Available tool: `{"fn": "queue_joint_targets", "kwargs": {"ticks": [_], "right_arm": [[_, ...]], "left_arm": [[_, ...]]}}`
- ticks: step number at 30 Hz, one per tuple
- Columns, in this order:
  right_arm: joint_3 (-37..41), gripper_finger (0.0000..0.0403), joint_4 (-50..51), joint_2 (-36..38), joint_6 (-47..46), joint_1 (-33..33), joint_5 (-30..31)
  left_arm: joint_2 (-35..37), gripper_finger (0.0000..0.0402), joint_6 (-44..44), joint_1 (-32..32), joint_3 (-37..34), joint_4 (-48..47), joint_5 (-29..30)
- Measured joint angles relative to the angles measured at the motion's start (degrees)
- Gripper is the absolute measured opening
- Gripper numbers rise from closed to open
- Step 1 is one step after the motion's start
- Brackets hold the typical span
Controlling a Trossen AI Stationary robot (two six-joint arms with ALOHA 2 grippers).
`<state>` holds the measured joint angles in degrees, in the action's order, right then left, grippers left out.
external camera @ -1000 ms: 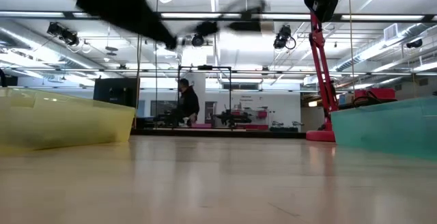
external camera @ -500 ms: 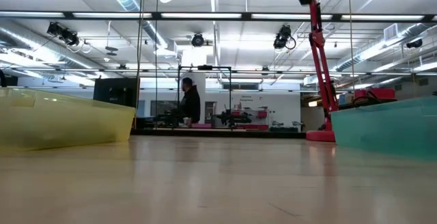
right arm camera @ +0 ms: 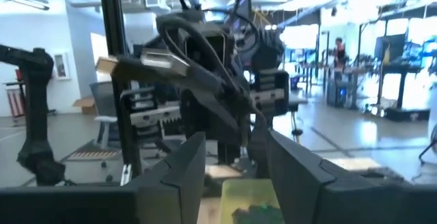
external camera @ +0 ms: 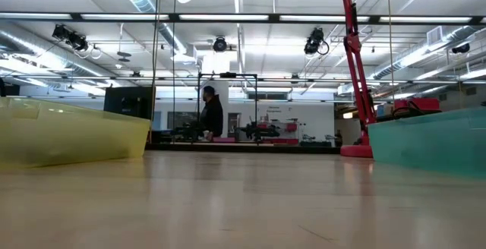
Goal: Pick & Place USB Port
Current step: Put the black charger cable into the green bin
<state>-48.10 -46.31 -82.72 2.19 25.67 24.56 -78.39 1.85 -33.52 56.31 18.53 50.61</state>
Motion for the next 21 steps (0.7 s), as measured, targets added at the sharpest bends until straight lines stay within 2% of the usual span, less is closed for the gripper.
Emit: {"fn": "queue_joint_targets", "kwargs": {"ticks": [8, 14, 16, 19, 21], "right_arm": [[0.0, 0.0159, -5.8, 0.0, 6.1, -0.1, 0.0], [0.0, 0.0151, -6.2, 0.0, 6.3, -0.9, 0.0], [0.0, 0.0131, -5.8, 0.0, 5.6, -1.0, 1.3], [0.0, 0.0048, -3.6, 0.0, 5.5, -1.0, 4.0], [0.0, 0.0021, -2.7, 0.0, 5.6, -1.0, 5.2]], "left_arm": [[-2.8, 0.0002, 1.7, 4.2, 0.0, 2.1, -7.2], [-6.5, 0.0002, 2.2, 6.2, 0.0, 6.2, -12.8], [-7.3, 0.0002, 2.3, 6.8, 0.0, 7.5, -14.2], [-7.6, 0.0006, 2.4, 7.1, 0.0, 7.2, -14.2], [-7.7, 0.0009, 2.5, 7.1, 0.0, 7.0, -13.9]]}}
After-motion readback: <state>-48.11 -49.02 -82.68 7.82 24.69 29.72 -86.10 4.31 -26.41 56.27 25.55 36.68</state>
